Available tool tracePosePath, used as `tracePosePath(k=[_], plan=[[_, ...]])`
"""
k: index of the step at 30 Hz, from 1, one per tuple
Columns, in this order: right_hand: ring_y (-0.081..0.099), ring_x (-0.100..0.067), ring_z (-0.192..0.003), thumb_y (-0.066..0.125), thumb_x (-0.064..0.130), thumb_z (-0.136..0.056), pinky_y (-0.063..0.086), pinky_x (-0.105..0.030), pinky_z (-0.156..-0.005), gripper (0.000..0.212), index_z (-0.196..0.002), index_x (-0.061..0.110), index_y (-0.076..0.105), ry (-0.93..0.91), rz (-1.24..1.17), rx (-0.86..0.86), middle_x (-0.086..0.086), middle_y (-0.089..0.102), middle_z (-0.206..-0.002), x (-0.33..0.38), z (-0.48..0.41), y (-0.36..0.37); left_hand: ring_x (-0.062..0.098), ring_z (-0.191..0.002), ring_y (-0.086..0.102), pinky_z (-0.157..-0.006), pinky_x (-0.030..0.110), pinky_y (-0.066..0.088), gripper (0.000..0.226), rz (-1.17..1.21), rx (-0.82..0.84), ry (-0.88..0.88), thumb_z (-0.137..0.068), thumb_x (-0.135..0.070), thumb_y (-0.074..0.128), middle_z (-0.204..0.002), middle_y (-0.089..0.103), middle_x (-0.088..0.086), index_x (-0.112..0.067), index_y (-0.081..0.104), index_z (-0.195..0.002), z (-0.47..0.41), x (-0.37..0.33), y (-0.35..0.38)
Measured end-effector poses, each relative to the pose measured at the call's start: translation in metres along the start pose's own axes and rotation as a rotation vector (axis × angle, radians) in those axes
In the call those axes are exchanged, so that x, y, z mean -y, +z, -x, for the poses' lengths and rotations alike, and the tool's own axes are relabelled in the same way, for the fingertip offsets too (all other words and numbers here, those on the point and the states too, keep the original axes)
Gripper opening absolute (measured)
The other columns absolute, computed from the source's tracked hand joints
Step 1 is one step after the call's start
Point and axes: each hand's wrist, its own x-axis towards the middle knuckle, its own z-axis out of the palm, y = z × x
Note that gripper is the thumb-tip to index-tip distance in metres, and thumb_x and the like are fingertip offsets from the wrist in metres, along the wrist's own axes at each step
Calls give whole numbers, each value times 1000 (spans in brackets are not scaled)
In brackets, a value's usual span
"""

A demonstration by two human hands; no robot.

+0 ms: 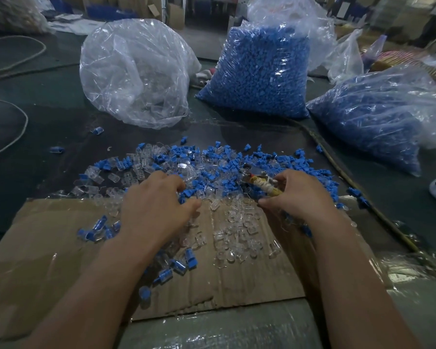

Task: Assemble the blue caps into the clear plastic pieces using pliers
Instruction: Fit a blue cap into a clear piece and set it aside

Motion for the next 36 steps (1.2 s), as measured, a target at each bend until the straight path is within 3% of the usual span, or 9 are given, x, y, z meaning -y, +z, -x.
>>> tracePosePath(k=[4, 8, 12, 19, 25, 29, 31, 33, 36], plan=[[46, -11, -88, 77, 50, -63, 42, -34, -80, 60, -111, 25, 52, -4, 15, 12, 6, 56, -104, 1, 0, 0, 14, -88, 53, -82, 33, 44, 50, -96, -27, 10, -82, -62, 48, -106, 59, -1, -24, 59, -112, 0, -4, 5], [46, -16, -101, 76, 53, -60, 40, -35, -86, 74, -121, 23, 47, -9, 57, 38, 2, 53, -116, 2, 1, 1, 13, -76, 53, -69, 28, 40, 27, -113, -45, 46, -88, -41, 50, -92, 63, -2, -23, 65, -101, 0, -7, 4], [46, -19, -110, 76, 55, -60, 39, -38, -92, 80, -125, 22, 45, -19, 68, 58, 1, 51, -122, 3, 2, 1, 15, -78, 58, -79, 33, 46, 19, -87, -27, 56, -88, -26, 52, -91, 67, -3, -24, 68, -99, 1, -8, 1], [44, -20, -114, 74, 59, -56, 36, -38, -93, 87, -128, 23, 42, -31, 85, 91, 0, 49, -127, 4, 4, 1, 8, -81, 56, -78, 27, 46, 19, 175, 71, 123, -89, -19, 57, -101, 69, -5, -22, 69, -104, 1, -7, 0], [43, -20, -115, 73, 60, -56, 35, -38, -93, 87, -129, 24, 42, -49, 78, 95, 1, 48, -128, 4, 4, 1, 6, -81, 50, -80, 24, 40, 21, 347, -28, 147, -90, -19, 57, -102, 67, 1, -14, 66, -109, 2, -8, -1], [43, -19, -116, 68, 61, -63, 34, -38, -95, 81, -130, 24, 43, -74, 23, 71, 0, 47, -130, 5, 7, 0, -4, -69, 47, -68, 16, 38, 16, 393, -37, 162, -88, -21, 59, -81, 58, -12, -15, 67, -101, 3, -8, -1], [45, -13, -114, 67, 55, -70, 35, -33, -95, 67, -127, 24, 47, -163, -85, -61, 4, 49, -127, 10, 10, -3, -9, -67, 45, -64, 10, 36, 11, 422, -36, 172, -86, -21, 62, -71, 48, -23, -17, 67, -94, 4, -8, -1], [49, 1, -98, 68, 43, -75, 36, -16, -87, 48, -118, 25, 56, -325, -229, -174, 14, 54, -109, 20, 16, -7, -9, -68, 47, -66, 8, 37, 9, 445, -20, 201, -84, -20, 63, -70, 46, -26, -18, 67, -92, 4, -9, -2], [53, 10, -82, 71, 27, -75, 42, -4, -71, 32, -107, 25, 64, -477, -358, -56, 25, 53, -84, 40, 28, -6, -10, -68, 50, -63, 5, 39, 8, 477, -21, 251, -83, -16, 65, -70, 47, -29, -19, 68, -90, 5, -13, -3]])
